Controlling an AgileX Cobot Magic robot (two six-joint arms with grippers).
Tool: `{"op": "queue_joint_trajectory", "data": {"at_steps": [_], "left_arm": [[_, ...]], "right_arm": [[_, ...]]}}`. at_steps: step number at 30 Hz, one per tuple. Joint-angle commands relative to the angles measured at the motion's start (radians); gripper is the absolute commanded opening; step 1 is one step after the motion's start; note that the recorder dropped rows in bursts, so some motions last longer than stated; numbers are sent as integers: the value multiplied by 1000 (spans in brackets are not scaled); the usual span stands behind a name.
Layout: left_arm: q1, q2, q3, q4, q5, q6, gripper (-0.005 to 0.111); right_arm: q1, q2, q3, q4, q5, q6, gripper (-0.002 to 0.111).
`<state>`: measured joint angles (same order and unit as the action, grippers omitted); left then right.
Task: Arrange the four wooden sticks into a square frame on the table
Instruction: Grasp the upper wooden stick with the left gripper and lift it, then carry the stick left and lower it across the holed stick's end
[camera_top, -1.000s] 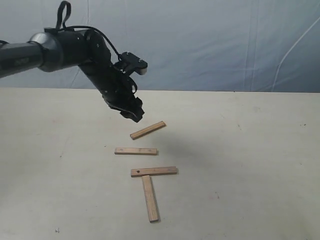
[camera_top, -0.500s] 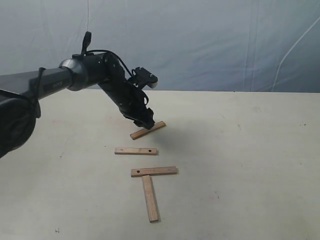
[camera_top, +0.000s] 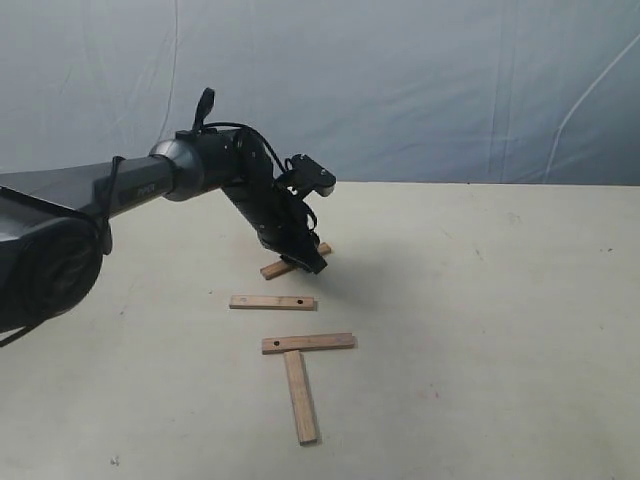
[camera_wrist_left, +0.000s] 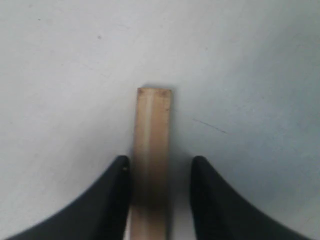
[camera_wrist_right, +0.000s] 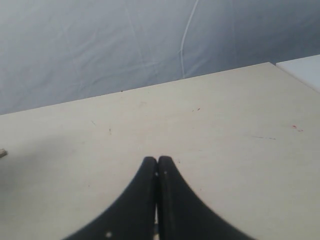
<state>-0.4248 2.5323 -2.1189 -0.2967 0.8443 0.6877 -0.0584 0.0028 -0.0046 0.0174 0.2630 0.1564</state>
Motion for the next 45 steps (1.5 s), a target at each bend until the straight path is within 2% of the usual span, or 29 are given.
{"op": "queue_joint_trajectory", "data": {"at_steps": [1,7,8,11,13,14,17,18,22,25,30,45], "left_arm": [[2,16,-8,50,79,-50,0],[46,-94,-38,66,99,-333,0],[68,-135,-38,99,151,-480,0],[103,-219,39,130,239,-606,0],[102,-310,172,133,200,-637,0],[102,-373,297,127,135,-666,0],[102,-468,482,118,16,-688,0],[102,-523,592,106,-59,-710,0],[102,-582,786,21,-208,-713,0],[62,-591,893,-29,-325,-713,0],[2,-587,917,-42,-426,-774,0],[-17,-501,917,-19,-489,-844,0]], "right_arm": [[2,-3,5,0,-9,-4,-1],[2,-3,5,0,-9,-4,-1],[2,-3,5,0,-9,-4,-1],[2,-3,5,0,-9,-4,-1],[2,-3,5,0,-7,-4,-1],[2,-3,5,0,-7,-4,-1],[2,-3,5,0,-7,-4,-1],[2,-3,5,0,-7,-4,-1],[2,-3,5,0,-7,-4,-1],[2,-3,5,0,-7,-4,-1],[2,-3,5,0,-7,-4,-1],[2,-3,5,0,-11,-4,-1]]}}
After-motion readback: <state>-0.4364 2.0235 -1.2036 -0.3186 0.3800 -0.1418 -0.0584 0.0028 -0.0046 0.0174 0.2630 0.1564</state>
